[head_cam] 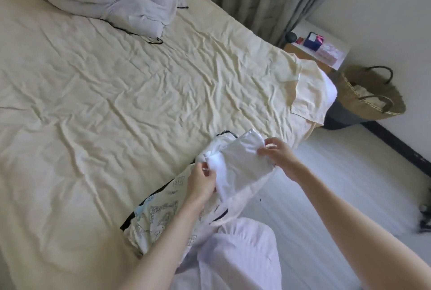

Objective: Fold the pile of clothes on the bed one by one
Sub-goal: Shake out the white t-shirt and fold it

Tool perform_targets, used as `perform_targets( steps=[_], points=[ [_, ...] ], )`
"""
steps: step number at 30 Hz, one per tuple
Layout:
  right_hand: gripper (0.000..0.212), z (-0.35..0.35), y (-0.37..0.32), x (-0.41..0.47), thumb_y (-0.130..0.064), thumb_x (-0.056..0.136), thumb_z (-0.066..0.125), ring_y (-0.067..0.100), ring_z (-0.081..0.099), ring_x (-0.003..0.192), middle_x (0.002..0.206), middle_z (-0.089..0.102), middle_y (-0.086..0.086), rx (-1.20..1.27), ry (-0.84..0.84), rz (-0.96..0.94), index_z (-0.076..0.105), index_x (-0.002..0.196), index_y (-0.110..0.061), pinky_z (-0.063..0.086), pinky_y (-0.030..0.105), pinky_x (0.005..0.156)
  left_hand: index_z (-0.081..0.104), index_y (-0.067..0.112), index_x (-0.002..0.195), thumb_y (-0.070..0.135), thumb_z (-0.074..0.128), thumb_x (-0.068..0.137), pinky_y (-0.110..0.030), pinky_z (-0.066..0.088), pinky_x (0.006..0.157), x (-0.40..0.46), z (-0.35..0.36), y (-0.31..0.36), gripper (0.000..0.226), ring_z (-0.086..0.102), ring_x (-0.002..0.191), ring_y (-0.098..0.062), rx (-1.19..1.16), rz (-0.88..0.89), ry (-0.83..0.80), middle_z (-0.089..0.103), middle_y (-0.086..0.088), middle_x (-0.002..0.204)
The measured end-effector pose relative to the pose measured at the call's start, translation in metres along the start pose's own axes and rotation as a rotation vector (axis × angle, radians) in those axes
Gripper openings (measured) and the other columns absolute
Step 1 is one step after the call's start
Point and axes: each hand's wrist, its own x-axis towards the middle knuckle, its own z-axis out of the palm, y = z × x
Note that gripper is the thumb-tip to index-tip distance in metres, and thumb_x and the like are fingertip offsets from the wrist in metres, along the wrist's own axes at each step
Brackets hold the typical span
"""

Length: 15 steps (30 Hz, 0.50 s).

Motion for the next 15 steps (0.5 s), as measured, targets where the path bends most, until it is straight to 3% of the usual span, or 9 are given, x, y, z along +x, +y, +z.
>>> perform_targets(
  steps=[2, 4, 6, 9, 12, 15],
  points=[
    [0.024, 0.006, -0.008, 0.039, -0.005, 0.081, 0.067, 0.021, 0.057, 0.077, 0.091, 0.062, 0.007, -0.012, -0.004, -0.023, 0.057, 0.099, -0.016, 0.037, 0.025, 0.05, 0.051, 0.011, 0.095, 0.019, 0.05, 0.092, -0.05, 0.053, 0.083, 0.028, 0.009, 0.009, 0.008, 0.062, 0.093, -0.034, 0.058, -0.012, 0.038, 0.063, -0.012, 0.098],
    [0.021, 0.013, -0.011, 0.073, -0.007, 0.083, 0.066, 0.013, 0.059, 0.067, 0.082, 0.061, 0.0, -0.029, -0.019, -0.019, 0.058, 0.099, -0.018, 0.043, 0.018, 0.045, 0.05, 0.011, 0.095, 0.015, 0.051, 0.091, -0.048, 0.052, 0.085, 0.052, 0.018, 0.012, 0.006, 0.062, 0.096, -0.034, 0.09, -0.06, 0.051, 0.063, -0.012, 0.101],
    [0.018, 0.021, -0.008, 0.101, -0.008, 0.085, 0.064, 0.004, 0.057, 0.058, 0.075, 0.059, -0.005, -0.043, -0.047, 0.008, 0.058, 0.097, -0.02, 0.043, 0.016, 0.041, 0.051, 0.007, 0.102, 0.016, 0.05, 0.092, -0.046, 0.051, 0.087, 0.071, 0.025, 0.012, 0.013, 0.063, 0.096, -0.035, 0.18, -0.102, 0.045, 0.063, -0.012, 0.106],
    [0.019, 0.035, 0.004, 0.133, -0.01, 0.086, 0.063, 0.008, 0.054, 0.06, 0.077, 0.057, -0.003, -0.104, -0.125, 0.082, 0.058, 0.102, -0.019, 0.037, 0.017, 0.038, 0.051, 0.005, 0.11, 0.016, 0.049, 0.093, -0.039, 0.048, 0.086, 0.087, 0.031, 0.006, 0.02, 0.06, 0.1, -0.032, 0.445, -0.099, 0.042, 0.062, -0.012, 0.109],
    [0.02, 0.046, 0.022, 0.153, -0.011, 0.088, 0.061, 0.015, 0.055, 0.068, 0.083, 0.057, 0.0, -0.092, -0.122, 0.141, 0.059, 0.108, -0.016, 0.039, 0.022, 0.047, 0.05, 0.01, 0.119, 0.019, 0.053, 0.093, -0.032, 0.046, 0.079, 0.087, 0.037, -0.003, 0.028, 0.054, 0.108, -0.024, 0.893, 0.156, 0.191, 0.054, -0.006, 0.118],
    [0.028, 0.045, 0.029, 0.16, -0.014, 0.089, 0.059, 0.021, 0.057, 0.083, 0.101, 0.062, 0.009, -0.081, -0.116, 0.162, 0.06, 0.117, -0.013, 0.043, 0.028, 0.059, 0.06, 0.014, 0.121, 0.014, 0.078, 0.07, -0.038, 0.052, 0.084, 0.082, 0.049, -0.011, 0.055, 0.058, 0.11, -0.031, 1.144, 0.506, 0.255, 0.057, -0.012, 0.125]
  ],
)
